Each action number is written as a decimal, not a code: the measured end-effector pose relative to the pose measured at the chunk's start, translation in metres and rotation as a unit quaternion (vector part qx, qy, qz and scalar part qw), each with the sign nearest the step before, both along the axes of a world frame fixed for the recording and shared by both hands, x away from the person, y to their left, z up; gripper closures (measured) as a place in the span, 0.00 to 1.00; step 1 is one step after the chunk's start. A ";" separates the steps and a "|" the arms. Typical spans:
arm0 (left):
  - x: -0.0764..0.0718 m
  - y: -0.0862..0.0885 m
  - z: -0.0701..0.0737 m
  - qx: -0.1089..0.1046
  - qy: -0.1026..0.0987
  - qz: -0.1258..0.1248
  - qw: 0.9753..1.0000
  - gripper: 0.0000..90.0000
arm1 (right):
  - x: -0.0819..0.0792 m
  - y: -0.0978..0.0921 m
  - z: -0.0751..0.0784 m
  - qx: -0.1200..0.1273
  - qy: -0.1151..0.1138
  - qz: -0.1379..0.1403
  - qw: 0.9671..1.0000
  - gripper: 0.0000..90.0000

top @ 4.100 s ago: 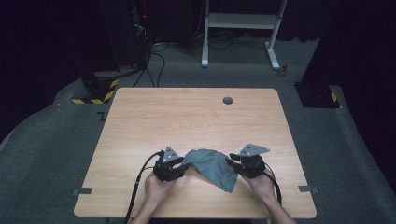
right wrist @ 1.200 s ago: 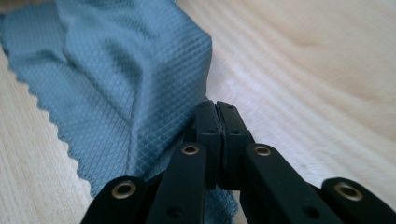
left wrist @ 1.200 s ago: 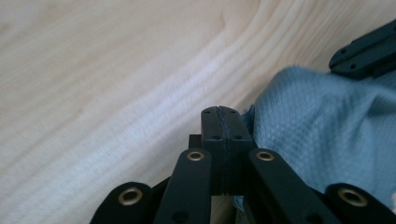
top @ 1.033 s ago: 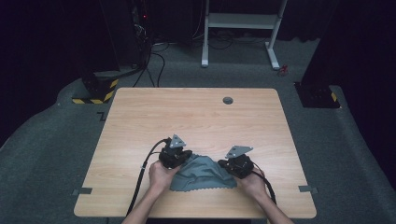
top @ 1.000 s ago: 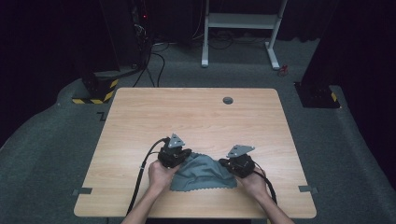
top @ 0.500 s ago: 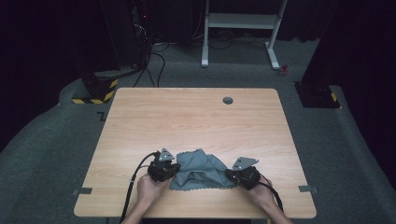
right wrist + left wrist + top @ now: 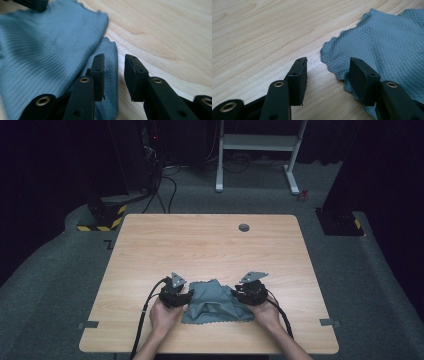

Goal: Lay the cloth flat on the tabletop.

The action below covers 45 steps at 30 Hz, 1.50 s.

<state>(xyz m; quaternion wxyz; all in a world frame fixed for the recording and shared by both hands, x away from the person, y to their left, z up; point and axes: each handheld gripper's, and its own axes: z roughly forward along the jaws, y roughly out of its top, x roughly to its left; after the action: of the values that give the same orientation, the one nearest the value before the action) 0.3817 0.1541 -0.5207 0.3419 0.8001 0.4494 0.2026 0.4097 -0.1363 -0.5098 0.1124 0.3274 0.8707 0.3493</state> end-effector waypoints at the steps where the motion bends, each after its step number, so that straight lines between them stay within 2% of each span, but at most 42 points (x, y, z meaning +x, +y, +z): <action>1: 0.000 0.002 -0.001 -0.006 0.001 0.000 1.000 0.54 | 0.002 0.003 -0.003 -0.004 0.008 0.002 1.000 0.87; 3: -0.002 0.005 -0.005 -0.018 -0.016 0.001 1.000 0.51 | 0.003 0.005 -0.004 -0.004 0.001 0.011 1.000 0.98; 5: -0.002 0.005 -0.006 -0.019 -0.016 0.007 1.000 0.48 | 0.002 0.006 -0.002 -0.015 -0.014 0.015 1.000 0.99; 9: -0.002 0.005 -0.006 -0.018 -0.016 0.012 1.000 0.46 | 0.003 -0.003 0.016 -0.005 -0.040 0.000 0.999 0.99; 10: -0.002 0.005 -0.006 -0.018 -0.016 0.012 1.000 0.45 | 0.003 -0.003 0.016 -0.005 -0.040 0.000 0.999 0.99; 11: -0.002 0.005 -0.006 -0.018 -0.016 0.012 1.000 0.45 | 0.004 -0.006 0.023 -0.003 -0.049 -0.005 0.999 0.99; 12: -0.002 0.005 -0.006 -0.019 -0.015 0.013 1.000 0.45 | 0.004 -0.009 0.036 0.001 -0.065 -0.012 0.998 0.99; 13: -0.002 0.005 -0.006 -0.019 -0.015 0.013 1.000 0.45 | 0.004 -0.009 0.036 0.001 -0.065 -0.012 0.998 0.99; 14: -0.002 0.005 -0.006 -0.018 -0.015 0.013 1.000 0.45 | 0.002 -0.009 0.042 0.000 -0.072 -0.012 0.997 0.99; 15: -0.002 0.005 -0.006 -0.019 -0.015 0.014 1.000 0.45 | -0.003 -0.004 0.050 0.002 -0.085 0.000 0.996 0.99; 18: -0.002 0.005 -0.006 -0.019 -0.015 0.014 1.000 0.45 | -0.010 0.009 0.050 -0.008 -0.094 0.024 0.995 0.98; 19: -0.002 0.005 -0.006 -0.019 -0.015 0.014 1.000 0.45 | -0.013 0.017 0.047 -0.016 -0.089 0.038 0.995 0.96; 20: -0.002 0.005 -0.006 -0.018 -0.015 0.014 1.000 0.45 | -0.016 0.034 0.034 -0.015 -0.061 0.078 0.995 0.90; 22: -0.002 0.005 -0.006 -0.018 -0.015 0.014 1.000 0.44 | -0.017 0.043 0.023 0.028 -0.019 0.118 0.992 0.89; 24: -0.002 0.005 -0.006 -0.018 -0.015 0.014 1.000 0.44 | -0.016 0.040 0.023 0.054 -0.012 0.111 0.992 0.90; 25: -0.002 0.005 -0.006 -0.018 -0.015 0.014 1.000 0.44 | -0.016 0.040 0.023 0.054 -0.012 0.111 0.992 0.90; 26: -0.002 0.005 -0.006 -0.018 -0.015 0.014 1.000 0.44 | -0.013 0.029 0.029 0.068 -0.021 0.088 0.994 0.90; 27: -0.002 0.005 -0.006 -0.018 -0.015 0.014 1.000 0.44 | -0.013 0.022 0.032 0.069 -0.025 0.075 0.994 0.90; 28: -0.002 0.005 -0.006 -0.018 -0.015 0.014 1.000 0.44 | -0.013 0.022 0.032 0.069 -0.025 0.075 0.994 0.90; 30: -0.002 0.005 -0.006 -0.018 -0.015 0.014 1.000 0.44 | -0.012 0.008 0.037 0.064 -0.031 0.057 0.996 0.90; 31: -0.002 0.005 -0.006 -0.018 -0.015 0.015 1.000 0.44 | -0.011 -0.002 0.039 0.052 -0.037 0.039 0.997 0.90; 32: -0.002 0.005 -0.006 -0.018 -0.015 0.014 1.000 0.44 | -0.011 -0.002 0.039 0.052 -0.037 0.039 0.997 0.90; 35: -0.002 0.005 -0.006 -0.018 -0.015 0.015 1.000 0.44 | -0.007 -0.009 0.034 0.026 -0.036 0.014 0.999 0.89; 36: -0.002 0.005 -0.006 -0.018 -0.016 0.015 1.000 0.44 | -0.002 -0.013 0.029 0.033 -0.016 0.003 0.999 0.82; 37: -0.002 0.005 -0.006 -0.018 -0.016 0.015 1.000 0.44 | -0.002 -0.013 0.029 0.033 -0.016 0.003 0.999 0.82; 38: -0.002 0.005 -0.006 -0.018 -0.015 0.015 1.000 0.44 | 0.002 -0.018 0.024 0.052 0.013 -0.004 0.999 0.76; 39: -0.002 0.005 -0.006 -0.018 -0.015 0.015 1.000 0.44 | 0.002 -0.018 0.024 0.052 0.013 -0.004 0.999 0.76; 42: -0.002 0.005 -0.006 -0.018 -0.015 0.015 1.000 0.44 | 0.005 -0.024 0.018 0.076 0.045 -0.018 0.996 0.71; 43: -0.002 0.005 -0.006 -0.018 -0.015 0.015 1.000 0.44 | 0.009 -0.024 0.014 0.077 0.065 -0.021 0.995 0.70; 44: -0.002 0.005 -0.006 -0.018 -0.015 0.015 1.000 0.44 | 0.009 -0.024 0.014 0.077 0.065 -0.021 0.995 0.70; 45: -0.002 0.005 -0.006 -0.018 -0.015 0.015 1.000 0.44 | 0.012 -0.021 0.009 0.080 0.083 -0.016 0.993 0.80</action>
<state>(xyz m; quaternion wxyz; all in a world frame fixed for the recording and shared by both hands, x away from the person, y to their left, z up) 0.3796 0.1588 -0.5265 0.3595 0.7839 0.4599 0.2117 0.4213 -0.1575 -0.5008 0.0190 0.3770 0.8411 0.3873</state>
